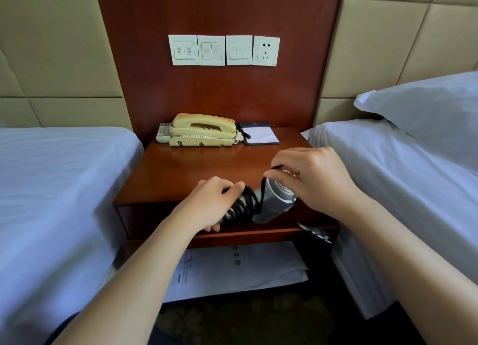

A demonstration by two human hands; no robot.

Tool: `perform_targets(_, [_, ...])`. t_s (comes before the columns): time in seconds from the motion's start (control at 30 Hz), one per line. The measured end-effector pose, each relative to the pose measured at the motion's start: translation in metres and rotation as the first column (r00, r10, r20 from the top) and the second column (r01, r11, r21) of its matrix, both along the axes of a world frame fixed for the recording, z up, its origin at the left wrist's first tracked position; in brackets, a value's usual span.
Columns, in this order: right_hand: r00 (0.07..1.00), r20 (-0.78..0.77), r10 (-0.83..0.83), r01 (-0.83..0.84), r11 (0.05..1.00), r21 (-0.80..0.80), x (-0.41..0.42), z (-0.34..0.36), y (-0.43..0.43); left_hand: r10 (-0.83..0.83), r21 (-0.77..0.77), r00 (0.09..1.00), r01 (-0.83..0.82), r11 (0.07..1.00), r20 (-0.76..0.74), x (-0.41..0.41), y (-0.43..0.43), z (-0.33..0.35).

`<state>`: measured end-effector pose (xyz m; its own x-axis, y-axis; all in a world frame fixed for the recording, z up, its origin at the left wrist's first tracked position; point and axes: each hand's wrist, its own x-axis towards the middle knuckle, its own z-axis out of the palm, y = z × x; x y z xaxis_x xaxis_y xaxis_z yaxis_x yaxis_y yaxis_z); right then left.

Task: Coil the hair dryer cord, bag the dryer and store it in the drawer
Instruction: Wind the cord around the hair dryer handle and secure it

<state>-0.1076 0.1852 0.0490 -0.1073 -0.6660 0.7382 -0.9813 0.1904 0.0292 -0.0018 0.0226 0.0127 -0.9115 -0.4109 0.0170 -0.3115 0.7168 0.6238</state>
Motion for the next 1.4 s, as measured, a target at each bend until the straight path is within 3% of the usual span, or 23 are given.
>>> perform_targets(0.1, [1.000,-0.012,0.004,-0.003,0.999,0.049,0.001,-0.002,0.000,-0.081,-0.046,0.989,0.088,0.995,0.128,0.002,0.007,0.001])
perform_targets(0.27, [0.994,0.108,-0.033,0.016,0.989,0.148,0.000,-0.002,-0.001,-0.275,0.106,0.914,0.254,0.961,0.299,0.011,0.024,0.005])
perform_targets(0.5, [0.832,0.554,0.038,-0.211,0.945,0.251,0.005,-0.006,-0.009,-0.428,0.204,0.873,0.386,0.900,0.235,0.015,0.044,0.002])
perform_targets(0.7, [0.841,0.540,0.043,-0.236,0.926,0.295,0.004,-0.017,-0.014,-0.377,0.202,0.894,0.334,0.921,0.242,0.007,0.041,-0.008])
perform_targets(0.93, [0.728,0.680,0.089,-0.292,0.937,0.190,-0.015,-0.014,-0.010,-0.393,0.237,0.917,0.368,0.899,0.064,0.008,0.029,0.000])
perform_targets(1.13, [0.617,0.785,0.049,-0.259,0.955,0.144,-0.030,-0.019,-0.002,-0.309,0.159,0.944,0.325,0.932,-0.114,0.007,0.013,0.002])
perform_targets(1.3, [0.433,0.901,-0.025,-0.307,0.936,0.174,-0.036,-0.030,-0.002,-0.229,0.165,0.924,0.288,0.943,-0.305,0.009,0.002,0.003])
perform_targets(1.4, [0.448,0.875,-0.182,-0.194,0.936,0.294,-0.032,-0.027,-0.003,-0.223,0.207,0.908,0.309,0.928,-0.355,0.010,-0.001,0.005])
